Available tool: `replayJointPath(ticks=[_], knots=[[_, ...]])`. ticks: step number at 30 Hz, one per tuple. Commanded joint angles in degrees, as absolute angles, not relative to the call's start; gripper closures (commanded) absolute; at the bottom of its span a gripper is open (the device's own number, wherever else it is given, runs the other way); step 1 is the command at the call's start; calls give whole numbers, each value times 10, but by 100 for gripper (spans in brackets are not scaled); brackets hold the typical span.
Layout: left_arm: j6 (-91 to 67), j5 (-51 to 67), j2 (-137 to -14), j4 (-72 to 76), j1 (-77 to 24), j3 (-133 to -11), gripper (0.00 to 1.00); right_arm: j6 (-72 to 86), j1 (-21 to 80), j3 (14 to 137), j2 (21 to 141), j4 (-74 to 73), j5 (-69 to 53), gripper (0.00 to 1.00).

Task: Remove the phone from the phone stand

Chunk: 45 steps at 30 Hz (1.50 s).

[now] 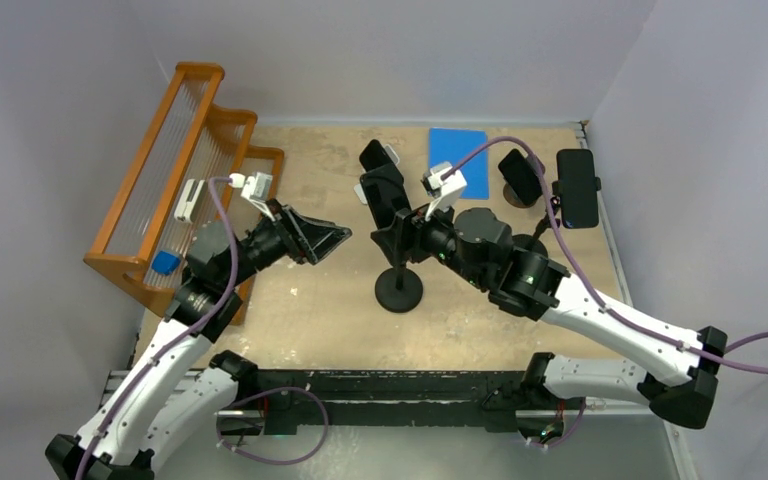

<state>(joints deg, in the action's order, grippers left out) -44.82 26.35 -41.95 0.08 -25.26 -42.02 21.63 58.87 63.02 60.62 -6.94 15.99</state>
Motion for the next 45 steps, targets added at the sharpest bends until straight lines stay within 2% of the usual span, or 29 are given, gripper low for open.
replayJointPath(ticks=[1,5,14,19,23,31,35,39,40,41,44,45], knots=[[-425,242,-387,68,-254,-443,36,162,599,666,619,46,206,100],[-420,271,-384,142,-254,-436,36,139,630,681,649,65,247,100],[-443,303,-445,143,-254,-469,39,134,671,684,684,113,285,100],[-466,314,-466,146,-254,-472,48,135,684,679,691,129,299,100],[-481,315,-473,151,-254,-471,60,136,688,674,693,140,307,100],[-510,341,-494,185,-254,-466,67,139,697,665,699,150,324,100],[-517,351,-499,195,-254,-461,78,141,698,662,700,151,324,100],[-517,345,-494,197,-254,-452,100,142,699,657,697,150,320,100],[-518,341,-491,198,-254,-449,100,143,699,657,697,147,316,98],[-519,338,-489,198,-254,-445,100,143,700,657,695,143,311,87],[-515,325,-480,197,-254,-438,100,149,700,662,697,125,293,41],[-515,320,-476,195,-254,-436,100,151,700,663,698,119,287,32]])
